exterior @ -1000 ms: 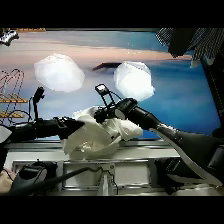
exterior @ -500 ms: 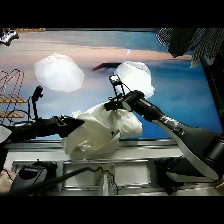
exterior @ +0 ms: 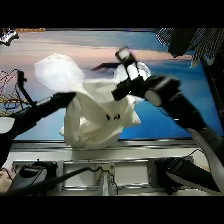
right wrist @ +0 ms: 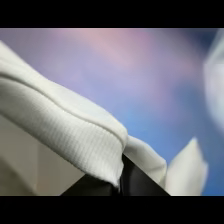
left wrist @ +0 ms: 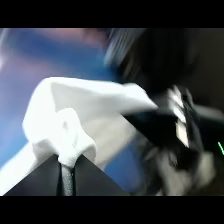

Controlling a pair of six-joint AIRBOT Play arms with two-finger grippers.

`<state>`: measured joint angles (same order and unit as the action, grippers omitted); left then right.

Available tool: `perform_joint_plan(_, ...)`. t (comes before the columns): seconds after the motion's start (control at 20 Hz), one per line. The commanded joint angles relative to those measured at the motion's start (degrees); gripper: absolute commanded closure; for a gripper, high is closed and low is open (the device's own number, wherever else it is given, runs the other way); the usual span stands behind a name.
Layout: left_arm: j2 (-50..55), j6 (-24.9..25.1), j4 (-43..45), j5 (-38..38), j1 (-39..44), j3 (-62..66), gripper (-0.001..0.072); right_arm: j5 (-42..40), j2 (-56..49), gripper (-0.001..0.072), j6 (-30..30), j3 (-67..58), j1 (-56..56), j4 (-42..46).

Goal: Fold the clothes and pants, and hang the long-sleeved shirts on hangers.

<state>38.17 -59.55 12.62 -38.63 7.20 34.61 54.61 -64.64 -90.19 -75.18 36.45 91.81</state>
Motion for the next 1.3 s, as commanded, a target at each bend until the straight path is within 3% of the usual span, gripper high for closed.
perform_joint_plan(0.0,2.14,16.33,-22.47,3.48,0.57,6.1,0.0689,0.24,2.78,0.0683,11.74,-11.5,-0.04,2.08)
perform_joint_plan(0.05,2.14,21.11,-25.24,2.25,0.76,9.35,0.0688,-1.14,2.73,0.0683,13.84,-14.16,-0.07,4.02)
perform_joint_plan(0.15,2.16,25.31,-24.81,0.02,0.76,16.15,0.0687,-4.57,2.73,0.0683,14.45,-19.58,-1.27,7.96)
perform_joint_plan(0.35,2.32,24.52,-9.22,-0.04,0.48,20.55,0.0687,-2.19,2.4,0.0683,10.64,-29.4,-6.21,8.85)
perform_joint_plan(0.45,3.82,15.93,5.68,-1.84,0.48,20.48,0.0686,3.54,1.57,0.0683,9.18,-32.52,-7.06,8.7)
perform_joint_plan(0.55,6.29,8.22,14.1,-5.29,0.5,20.48,0.0687,7.19,0.26,0.0682,8.31,-33.03,-6.99,7.34)
perform_joint_plan(0.75,10.78,6.75,16.72,-9.27,0.28,20.48,0.0687,11.1,-8.59,0.0682,8.02,-33.03,-4.74,1.29)
perform_joint_plan(0.85,11.63,4.31,26.34,-9.57,-1.84,20.48,0.0687,13.6,-15.74,0.0682,7.72,-33.03,-2.08,1.36)
perform_joint_plan(1.05,12.2,-12.98,50.75,-12.22,-11.61,20.46,0.0687,15.06,-28.72,0.0682,6.93,-33.03,2.64,0.72)
perform_joint_plan(1.1,12.81,-14.6,51.67,-13.6,-14.25,20.46,0.0655,12.79,-31.12,0.0683,6.64,-33.03,4.15,0.7)
perform_joint_plan(1.15,13.42,-14.71,51.17,-14.88,-16.17,20.46,0.049,9.66,-33.44,0.0683,6.23,-33.03,5.75,0.7)
perform_joint_plan(1.2,13.86,-16.24,51.01,-15.5,-17.07,20.46,0.0398,6.56,-35.26,0.0683,5.44,-33.03,7.13,0.74)
perform_joint_plan(1.25,14.14,-17.86,51.36,-16.2,-17.49,20.46,0.0399,3.28,-36.85,0.0684,3.91,-33.03,8.39,0.74)
